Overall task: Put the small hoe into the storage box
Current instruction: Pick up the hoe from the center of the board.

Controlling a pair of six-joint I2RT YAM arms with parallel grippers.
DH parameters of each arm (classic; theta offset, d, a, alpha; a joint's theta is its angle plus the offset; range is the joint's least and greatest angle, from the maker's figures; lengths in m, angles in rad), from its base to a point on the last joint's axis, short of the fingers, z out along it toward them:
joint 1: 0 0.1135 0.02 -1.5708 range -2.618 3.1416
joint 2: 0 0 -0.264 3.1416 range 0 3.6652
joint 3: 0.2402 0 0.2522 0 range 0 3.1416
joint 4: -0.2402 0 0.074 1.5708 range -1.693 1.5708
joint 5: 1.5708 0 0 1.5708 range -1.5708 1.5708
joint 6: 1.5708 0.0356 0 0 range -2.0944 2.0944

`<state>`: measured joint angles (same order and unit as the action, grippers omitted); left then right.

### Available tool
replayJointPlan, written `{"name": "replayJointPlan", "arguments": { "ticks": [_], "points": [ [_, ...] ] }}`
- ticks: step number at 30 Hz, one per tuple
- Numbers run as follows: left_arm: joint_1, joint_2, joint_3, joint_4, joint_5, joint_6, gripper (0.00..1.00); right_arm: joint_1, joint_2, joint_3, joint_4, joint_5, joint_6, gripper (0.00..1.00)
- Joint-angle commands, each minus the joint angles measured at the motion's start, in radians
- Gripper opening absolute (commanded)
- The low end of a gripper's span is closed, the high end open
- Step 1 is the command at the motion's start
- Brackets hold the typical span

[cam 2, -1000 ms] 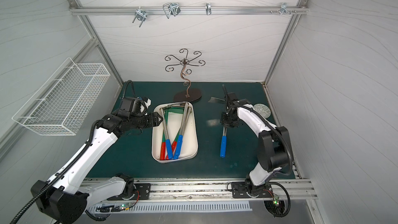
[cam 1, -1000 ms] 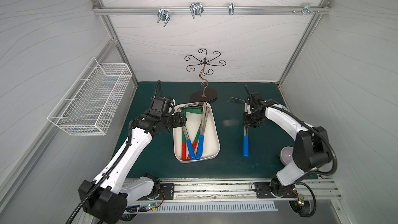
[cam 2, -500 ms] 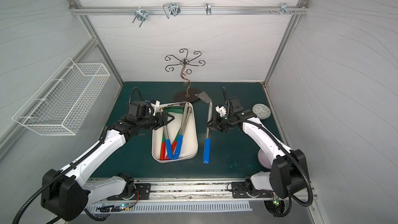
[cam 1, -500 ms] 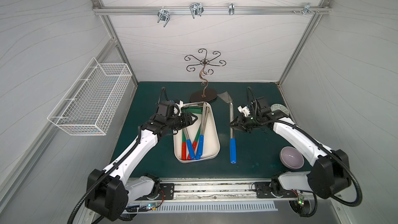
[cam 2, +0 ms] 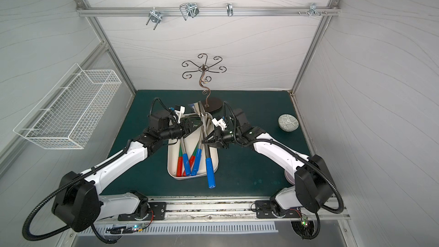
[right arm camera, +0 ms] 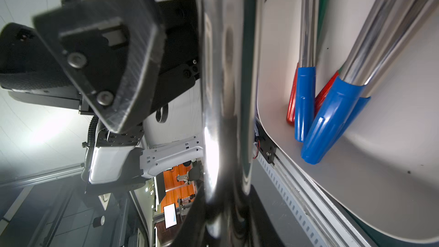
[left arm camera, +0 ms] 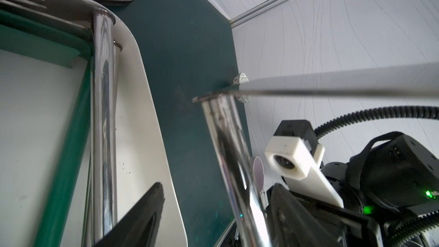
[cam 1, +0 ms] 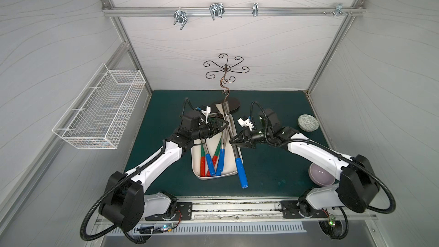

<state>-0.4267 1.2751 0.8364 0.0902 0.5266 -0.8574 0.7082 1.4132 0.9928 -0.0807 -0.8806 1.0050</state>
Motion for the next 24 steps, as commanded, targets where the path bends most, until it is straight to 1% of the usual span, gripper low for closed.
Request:
{"name": "replayJointPlan", "arguments": {
  "ticks": [1, 3, 5, 7, 8, 9, 11, 13, 14, 15, 16, 17, 19, 20, 21, 24],
  "points": [
    [-0.007, 0.028, 0.048, 0.090, -0.003, -0.024, 0.73, 0.044, 0.012, 0.016, 0.147, -0.046, 0.027, 0.00],
    [-0.010, 0.046, 0.050, 0.112, 0.013, -0.032, 0.72, 0.065, 0.029, 0.024, 0.145, -0.047, 0.018, 0.00],
    [-0.016, 0.057, 0.053, 0.118, 0.016, -0.032, 0.69, 0.084, 0.042, 0.020, 0.184, -0.057, 0.035, 0.00],
    [-0.018, 0.062, 0.051, 0.128, 0.020, -0.037, 0.62, 0.101, 0.053, 0.020, 0.205, -0.063, 0.041, 0.00],
    [-0.018, 0.063, 0.047, 0.136, 0.022, -0.041, 0.56, 0.107, 0.057, 0.021, 0.206, -0.064, 0.041, 0.00],
    [-0.018, 0.060, 0.044, 0.142, 0.023, -0.044, 0.48, 0.108, 0.063, 0.020, 0.206, -0.065, 0.041, 0.00],
    [-0.018, 0.052, 0.045, 0.133, 0.023, -0.043, 0.25, 0.110, 0.065, 0.017, 0.205, -0.070, 0.041, 0.00],
    [-0.016, 0.042, 0.053, 0.085, 0.016, -0.035, 0.05, 0.109, 0.059, 0.020, 0.173, -0.060, 0.017, 0.00],
    [-0.016, 0.037, 0.065, 0.042, 0.005, -0.025, 0.00, 0.110, 0.056, 0.030, 0.139, -0.051, -0.010, 0.00],
    [-0.016, 0.029, 0.080, -0.010, -0.010, -0.005, 0.00, 0.111, 0.052, 0.046, 0.084, -0.040, -0.048, 0.02],
    [-0.016, 0.021, 0.098, -0.069, -0.031, 0.013, 0.00, 0.109, 0.047, 0.068, 0.014, -0.024, -0.095, 0.09],
    [-0.018, 0.013, 0.113, -0.117, -0.048, 0.025, 0.00, 0.110, 0.041, 0.090, -0.044, -0.005, -0.142, 0.19],
    [-0.018, -0.004, 0.153, -0.235, -0.101, 0.050, 0.00, 0.110, 0.029, 0.143, -0.208, 0.056, -0.247, 0.43],
    [-0.018, -0.009, 0.171, -0.289, -0.130, 0.058, 0.00, 0.111, 0.026, 0.161, -0.266, 0.086, -0.282, 0.51],
    [-0.018, -0.015, 0.194, -0.353, -0.168, 0.066, 0.00, 0.112, 0.021, 0.182, -0.326, 0.124, -0.317, 0.59],
    [-0.017, -0.016, 0.255, -0.505, -0.267, 0.077, 0.00, 0.132, 0.014, 0.217, -0.430, 0.215, -0.376, 0.70]
  ]
}}
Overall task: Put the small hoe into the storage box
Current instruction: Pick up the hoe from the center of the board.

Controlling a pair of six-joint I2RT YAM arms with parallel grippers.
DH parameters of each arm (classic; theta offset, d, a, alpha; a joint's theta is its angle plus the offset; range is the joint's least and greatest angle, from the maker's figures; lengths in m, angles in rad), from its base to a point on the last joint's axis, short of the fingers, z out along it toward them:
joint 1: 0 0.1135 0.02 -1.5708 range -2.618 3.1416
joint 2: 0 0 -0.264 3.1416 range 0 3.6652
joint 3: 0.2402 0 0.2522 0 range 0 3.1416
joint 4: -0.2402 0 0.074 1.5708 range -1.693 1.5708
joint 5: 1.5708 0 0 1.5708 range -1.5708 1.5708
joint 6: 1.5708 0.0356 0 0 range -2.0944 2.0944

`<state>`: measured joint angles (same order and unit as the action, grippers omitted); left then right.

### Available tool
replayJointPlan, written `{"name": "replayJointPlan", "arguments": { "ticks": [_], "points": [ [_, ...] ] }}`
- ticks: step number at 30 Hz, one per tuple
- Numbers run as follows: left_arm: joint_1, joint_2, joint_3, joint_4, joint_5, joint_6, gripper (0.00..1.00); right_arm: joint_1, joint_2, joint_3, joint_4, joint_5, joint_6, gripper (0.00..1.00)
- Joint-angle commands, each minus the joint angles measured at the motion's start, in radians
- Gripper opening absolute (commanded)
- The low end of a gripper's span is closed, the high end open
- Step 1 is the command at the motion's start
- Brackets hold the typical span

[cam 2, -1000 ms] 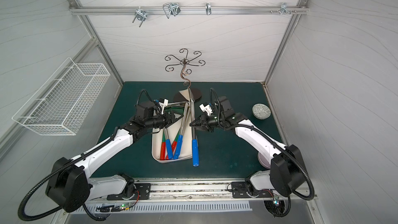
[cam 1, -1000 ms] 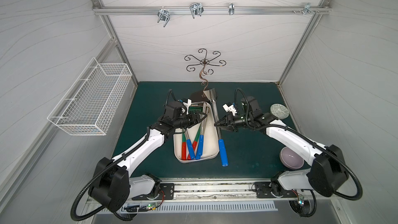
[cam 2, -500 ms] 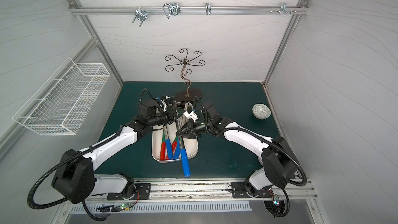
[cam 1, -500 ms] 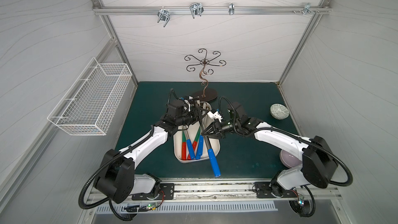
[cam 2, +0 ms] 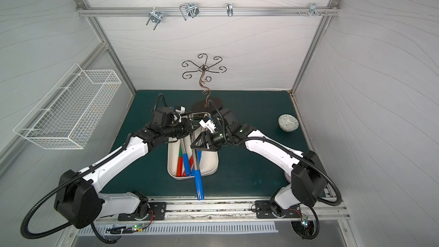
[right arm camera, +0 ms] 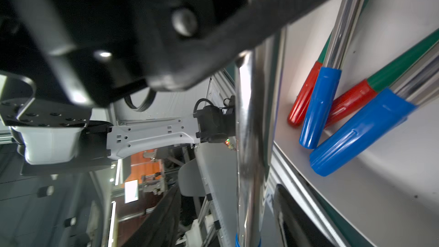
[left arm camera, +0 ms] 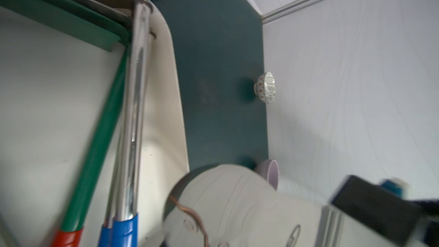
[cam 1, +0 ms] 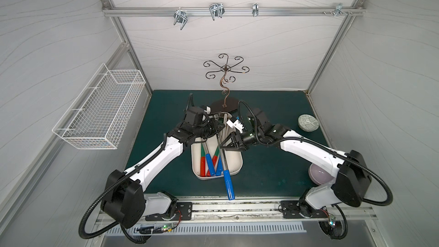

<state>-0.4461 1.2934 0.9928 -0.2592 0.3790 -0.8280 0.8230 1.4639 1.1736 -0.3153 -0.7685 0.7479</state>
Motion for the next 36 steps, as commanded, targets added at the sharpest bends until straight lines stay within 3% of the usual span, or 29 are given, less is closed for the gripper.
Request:
{"name": "replayJointPlan", "arguments": {
  "ticks": [1, 12, 22, 25, 29, 33, 34, 36],
  "points": [
    [0.001, -0.034, 0.111, -0.186, -0.142, 0.047, 0.00, 0.030, -0.035, 0.048, -0.219, 0.131, -0.137, 0.72],
    [-0.002, -0.017, 0.192, -0.338, -0.267, -0.011, 0.00, 0.196, 0.048, 0.126, -0.366, 0.411, -0.227, 0.78],
    [0.001, 0.013, 0.242, -0.384, -0.301, -0.048, 0.00, 0.298, 0.112, 0.150, -0.344, 0.447, -0.229, 0.77],
    [0.003, 0.024, 0.259, -0.389, -0.307, -0.058, 0.00, 0.303, 0.112, 0.142, -0.334, 0.456, -0.229, 0.65],
    [0.007, 0.036, 0.278, -0.399, -0.298, -0.067, 0.00, 0.303, 0.100, 0.130, -0.315, 0.488, -0.240, 0.26],
    [0.016, 0.029, 0.271, -0.390, -0.282, -0.079, 0.00, 0.296, 0.082, 0.121, -0.291, 0.493, -0.254, 0.00],
    [0.019, 0.026, 0.264, -0.383, -0.273, -0.080, 0.07, 0.288, 0.072, 0.115, -0.274, 0.479, -0.251, 0.00],
    [0.025, 0.005, 0.236, -0.334, -0.248, -0.059, 0.32, 0.260, 0.048, 0.087, -0.204, 0.414, -0.234, 0.00]
  ]
}}
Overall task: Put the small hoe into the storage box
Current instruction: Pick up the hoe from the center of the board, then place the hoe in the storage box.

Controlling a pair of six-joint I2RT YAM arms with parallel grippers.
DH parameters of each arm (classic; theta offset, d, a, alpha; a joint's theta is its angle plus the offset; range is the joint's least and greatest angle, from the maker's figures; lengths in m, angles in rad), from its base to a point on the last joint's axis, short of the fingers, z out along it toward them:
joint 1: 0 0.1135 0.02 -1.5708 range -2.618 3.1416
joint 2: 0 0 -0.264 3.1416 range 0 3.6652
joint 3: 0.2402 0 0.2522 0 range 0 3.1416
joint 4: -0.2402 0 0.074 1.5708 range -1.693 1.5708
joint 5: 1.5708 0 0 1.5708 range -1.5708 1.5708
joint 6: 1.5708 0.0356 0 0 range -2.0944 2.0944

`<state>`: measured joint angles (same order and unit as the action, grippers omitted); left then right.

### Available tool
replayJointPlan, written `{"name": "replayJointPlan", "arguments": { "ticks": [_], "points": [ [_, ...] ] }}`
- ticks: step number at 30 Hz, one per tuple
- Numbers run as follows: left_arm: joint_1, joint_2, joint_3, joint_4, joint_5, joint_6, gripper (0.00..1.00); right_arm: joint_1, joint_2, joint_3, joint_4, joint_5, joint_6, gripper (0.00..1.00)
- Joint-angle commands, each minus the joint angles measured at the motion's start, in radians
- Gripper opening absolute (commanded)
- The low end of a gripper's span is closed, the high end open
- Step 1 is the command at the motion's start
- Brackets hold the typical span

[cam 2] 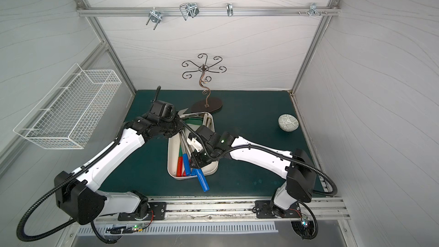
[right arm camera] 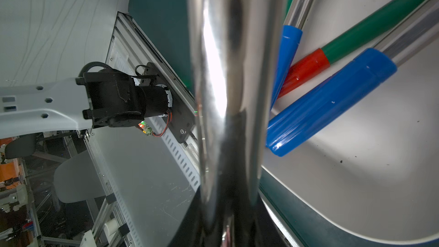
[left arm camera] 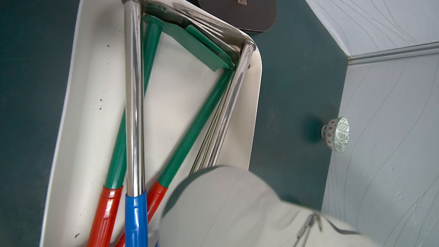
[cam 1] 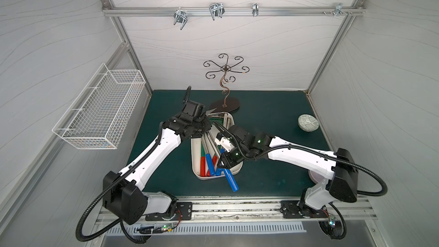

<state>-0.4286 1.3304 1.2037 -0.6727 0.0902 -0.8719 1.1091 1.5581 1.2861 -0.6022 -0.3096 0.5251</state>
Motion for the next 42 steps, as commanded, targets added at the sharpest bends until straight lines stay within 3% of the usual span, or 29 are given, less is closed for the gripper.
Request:
{"name": "replayJointPlan", "arguments": {
  "ticks": [1, 4, 9, 18, 28, 36, 42],
  "points": [
    [0.007, -0.046, 0.007, 0.105, 0.051, -0.003, 0.43, -0.044, -0.057, -0.038, 0.114, -0.084, 0.000, 0.00],
    [0.011, -0.111, -0.078, 0.240, 0.079, 0.040, 0.61, -0.102, -0.090, -0.072, 0.219, -0.210, 0.036, 0.00],
    [0.045, -0.210, -0.242, 0.457, 0.145, 0.040, 0.67, -0.178, -0.113, -0.114, 0.350, -0.374, 0.113, 0.00],
    [0.070, -0.232, -0.378, 0.652, 0.201, -0.014, 0.67, -0.238, -0.116, -0.207, 0.608, -0.521, 0.308, 0.00],
    [0.085, -0.225, -0.467, 0.782, 0.190, -0.069, 0.59, -0.262, -0.119, -0.273, 0.769, -0.566, 0.427, 0.00],
    [0.154, -0.250, -0.550, 0.943, 0.280, -0.124, 0.49, -0.283, -0.109, -0.320, 0.891, -0.603, 0.525, 0.00],
    [0.195, -0.247, -0.556, 0.996, 0.339, -0.133, 0.51, -0.287, -0.083, -0.341, 0.957, -0.621, 0.575, 0.00]
  ]
}}
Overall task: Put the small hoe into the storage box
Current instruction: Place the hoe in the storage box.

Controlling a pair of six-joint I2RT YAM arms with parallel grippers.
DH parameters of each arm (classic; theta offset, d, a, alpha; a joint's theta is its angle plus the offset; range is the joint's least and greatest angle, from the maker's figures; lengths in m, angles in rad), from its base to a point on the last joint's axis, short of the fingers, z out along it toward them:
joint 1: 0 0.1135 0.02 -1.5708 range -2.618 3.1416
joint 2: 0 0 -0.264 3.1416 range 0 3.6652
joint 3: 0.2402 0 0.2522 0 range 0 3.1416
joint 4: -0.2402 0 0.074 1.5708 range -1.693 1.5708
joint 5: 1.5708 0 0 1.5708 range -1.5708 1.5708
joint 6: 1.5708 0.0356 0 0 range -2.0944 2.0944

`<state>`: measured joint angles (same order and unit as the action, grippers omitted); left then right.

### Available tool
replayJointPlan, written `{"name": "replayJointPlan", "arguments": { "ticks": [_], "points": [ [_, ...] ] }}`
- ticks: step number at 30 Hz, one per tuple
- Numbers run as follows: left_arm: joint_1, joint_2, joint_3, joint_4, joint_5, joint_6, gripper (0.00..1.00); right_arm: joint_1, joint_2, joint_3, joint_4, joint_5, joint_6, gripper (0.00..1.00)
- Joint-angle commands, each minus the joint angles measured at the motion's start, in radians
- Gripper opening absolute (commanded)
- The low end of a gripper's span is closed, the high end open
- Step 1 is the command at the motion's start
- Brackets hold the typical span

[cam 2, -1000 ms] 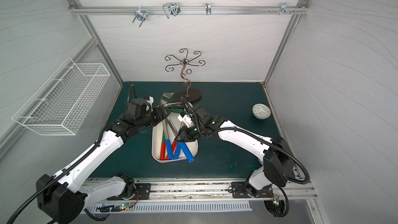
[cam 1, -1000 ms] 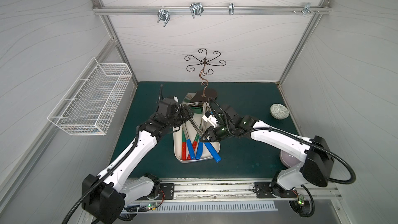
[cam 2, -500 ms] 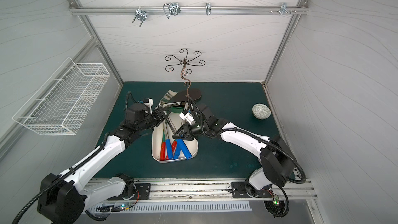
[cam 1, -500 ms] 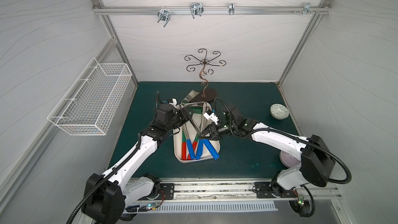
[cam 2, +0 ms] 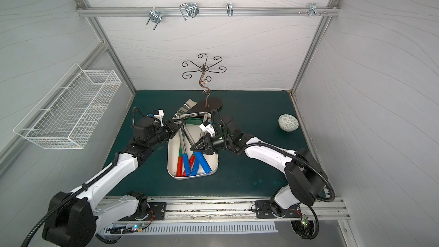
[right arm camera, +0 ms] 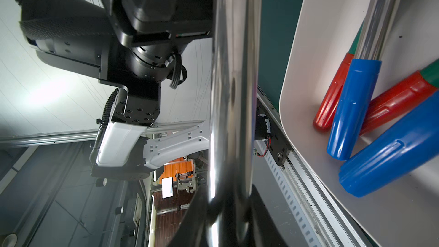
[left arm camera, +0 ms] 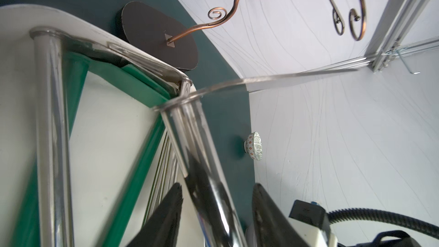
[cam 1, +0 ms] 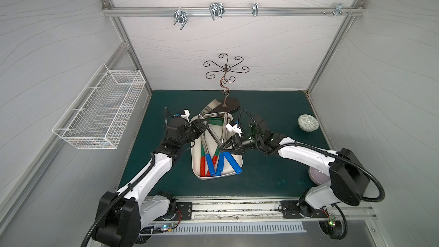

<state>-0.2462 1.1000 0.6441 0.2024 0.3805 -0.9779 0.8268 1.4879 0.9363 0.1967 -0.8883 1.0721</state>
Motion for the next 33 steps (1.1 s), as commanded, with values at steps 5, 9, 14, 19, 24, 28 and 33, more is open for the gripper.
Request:
{"name": "replayJointPlan", "arguments": {
  "ticks": [5, 9, 14, 19, 24, 28, 33],
  "points": [
    [0.013, 0.048, 0.016, 0.210, 0.100, -0.073, 0.54, -0.004, 0.021, -0.012, 0.257, -0.061, 0.088, 0.00],
    [0.013, 0.091, -0.015, 0.287, 0.116, -0.108, 0.53, -0.005, 0.021, -0.014, 0.272, -0.060, 0.095, 0.00],
    [0.014, 0.109, -0.033, 0.336, 0.122, -0.133, 0.51, -0.005, 0.027, -0.018, 0.309, -0.070, 0.117, 0.00],
    [0.016, 0.113, -0.056, 0.426, 0.132, -0.180, 0.43, -0.004, 0.053, -0.034, 0.397, -0.081, 0.177, 0.00],
    [0.031, 0.127, -0.093, 0.532, 0.141, -0.245, 0.31, -0.004, 0.070, -0.040, 0.446, -0.091, 0.215, 0.00],
    [0.030, 0.132, -0.080, 0.531, 0.156, -0.246, 0.16, -0.004, 0.087, -0.042, 0.469, -0.098, 0.235, 0.00],
    [0.031, 0.088, -0.029, 0.376, 0.139, -0.177, 0.00, -0.024, 0.077, -0.035, 0.398, -0.088, 0.202, 0.09]
  ]
}}
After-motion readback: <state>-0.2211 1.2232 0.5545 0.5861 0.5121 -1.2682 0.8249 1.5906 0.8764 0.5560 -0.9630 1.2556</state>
